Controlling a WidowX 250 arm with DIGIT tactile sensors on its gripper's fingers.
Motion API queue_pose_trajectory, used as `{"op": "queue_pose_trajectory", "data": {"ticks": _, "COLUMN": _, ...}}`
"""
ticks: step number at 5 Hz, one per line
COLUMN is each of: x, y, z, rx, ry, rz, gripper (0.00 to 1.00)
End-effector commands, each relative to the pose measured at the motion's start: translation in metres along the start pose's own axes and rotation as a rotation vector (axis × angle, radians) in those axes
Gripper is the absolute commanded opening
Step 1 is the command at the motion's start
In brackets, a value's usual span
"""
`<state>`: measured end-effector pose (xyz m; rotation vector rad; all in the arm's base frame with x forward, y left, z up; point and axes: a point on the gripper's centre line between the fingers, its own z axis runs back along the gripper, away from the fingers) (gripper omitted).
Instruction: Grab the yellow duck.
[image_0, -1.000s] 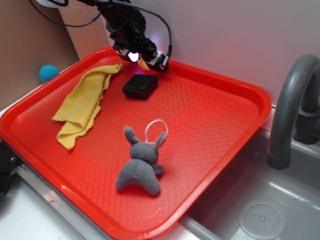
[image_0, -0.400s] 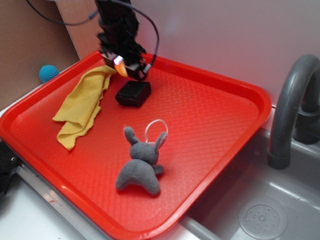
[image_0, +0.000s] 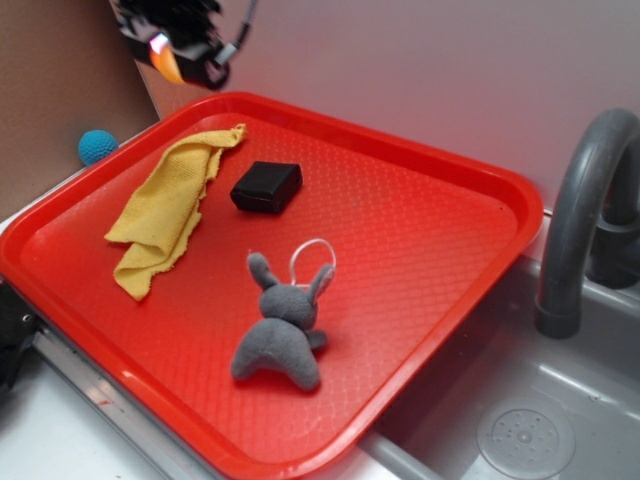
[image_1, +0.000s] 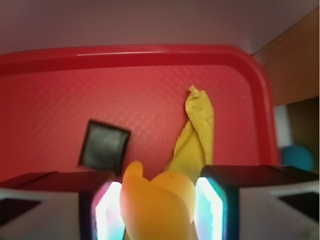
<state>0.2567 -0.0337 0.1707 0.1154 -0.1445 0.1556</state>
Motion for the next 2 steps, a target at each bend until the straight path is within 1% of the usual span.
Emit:
{"op": "queue_pose_trajectory", "data": {"ticks": 1, "x": -0.0353, "y": 0.006, "z": 0.073, "rx": -0.077, "ry": -0.066, "rz": 0.019, "gripper": 0.0}}
{"op": "queue_pose_trajectory", "data": {"ticks": 2, "x": -0.0339, "y": 0.0095, "z": 0.0709, "rx": -0.152, "ry": -0.045, "rz": -0.003, "gripper": 0.0}}
